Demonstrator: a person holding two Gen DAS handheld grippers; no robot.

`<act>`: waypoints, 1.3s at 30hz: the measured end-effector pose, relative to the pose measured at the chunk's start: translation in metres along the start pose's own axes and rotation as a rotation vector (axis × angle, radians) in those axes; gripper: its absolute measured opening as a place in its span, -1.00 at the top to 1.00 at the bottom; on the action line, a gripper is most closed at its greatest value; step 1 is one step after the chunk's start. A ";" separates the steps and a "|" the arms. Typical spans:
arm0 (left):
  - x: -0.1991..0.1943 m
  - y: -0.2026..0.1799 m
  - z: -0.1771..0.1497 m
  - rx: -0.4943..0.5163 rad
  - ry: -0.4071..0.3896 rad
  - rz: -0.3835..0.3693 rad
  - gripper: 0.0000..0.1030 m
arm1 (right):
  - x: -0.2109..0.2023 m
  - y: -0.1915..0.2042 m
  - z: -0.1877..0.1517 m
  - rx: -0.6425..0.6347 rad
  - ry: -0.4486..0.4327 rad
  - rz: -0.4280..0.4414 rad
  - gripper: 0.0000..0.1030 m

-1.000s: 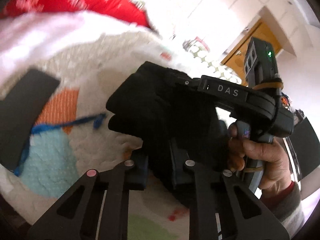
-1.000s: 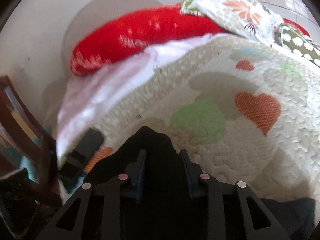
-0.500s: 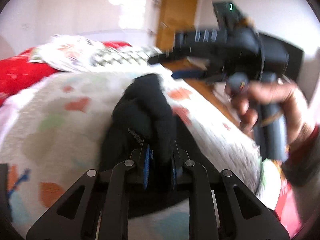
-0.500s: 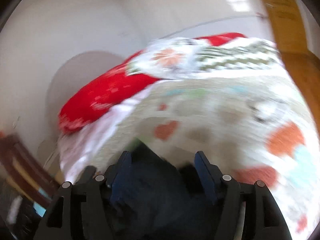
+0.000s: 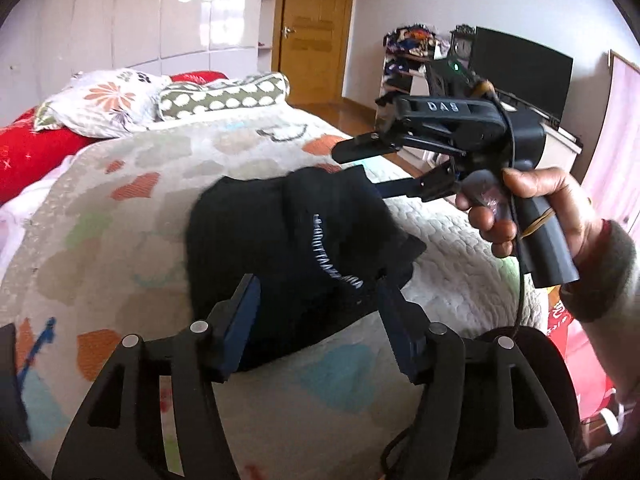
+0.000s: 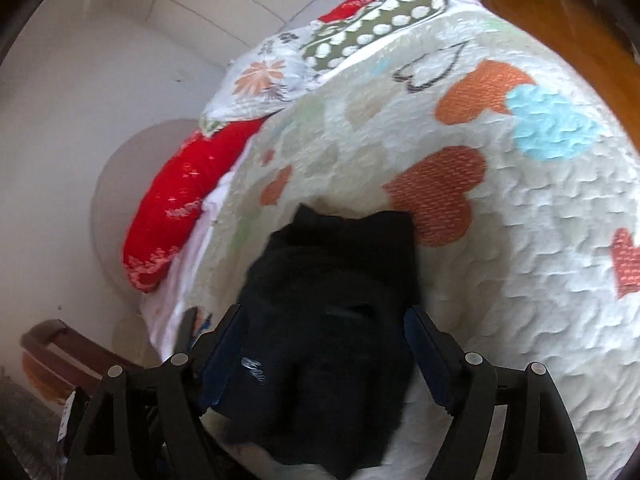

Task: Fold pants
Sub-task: 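Release the folded pants and hold both grippers above the bundle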

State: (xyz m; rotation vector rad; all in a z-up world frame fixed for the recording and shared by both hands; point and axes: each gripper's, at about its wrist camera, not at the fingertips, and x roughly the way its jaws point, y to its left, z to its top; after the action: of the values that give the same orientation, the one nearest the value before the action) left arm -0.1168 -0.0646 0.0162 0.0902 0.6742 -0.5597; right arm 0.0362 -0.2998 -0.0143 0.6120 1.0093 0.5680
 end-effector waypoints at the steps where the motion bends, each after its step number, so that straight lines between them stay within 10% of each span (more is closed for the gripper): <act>1: 0.001 0.007 0.000 -0.011 -0.002 0.010 -0.17 | 0.004 0.002 -0.001 -0.008 0.001 -0.015 -0.70; 5: 0.009 0.028 -0.003 -0.085 0.028 0.074 -0.17 | 0.028 0.008 -0.006 -0.049 0.066 -0.099 -0.63; 8: 0.014 0.037 -0.002 -0.124 0.029 0.091 -0.17 | 0.034 0.028 -0.008 -0.161 0.041 -0.126 0.16; 12: 0.016 0.045 0.003 -0.179 0.015 0.148 -0.17 | 0.015 0.067 0.001 -0.321 -0.063 -0.129 0.74; 17: 0.044 0.050 0.004 -0.208 0.074 0.137 -0.17 | 0.021 0.046 0.005 -0.379 -0.043 -0.439 0.75; 24: 0.040 0.050 0.010 -0.208 0.062 0.147 -0.17 | -0.004 0.019 -0.007 -0.258 -0.050 -0.389 0.65; 28: 0.039 0.057 0.028 -0.206 0.044 0.166 -0.17 | -0.005 0.037 -0.012 -0.249 -0.044 -0.264 -0.07; 39: 0.112 0.054 0.040 -0.161 0.182 0.246 -0.19 | 0.062 0.018 -0.009 -0.327 0.062 -0.467 -0.14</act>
State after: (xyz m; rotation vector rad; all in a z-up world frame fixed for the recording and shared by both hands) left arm 0.0050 -0.0808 -0.0263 0.0723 0.8687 -0.2609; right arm 0.0514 -0.2432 -0.0424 0.0609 1.0468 0.3262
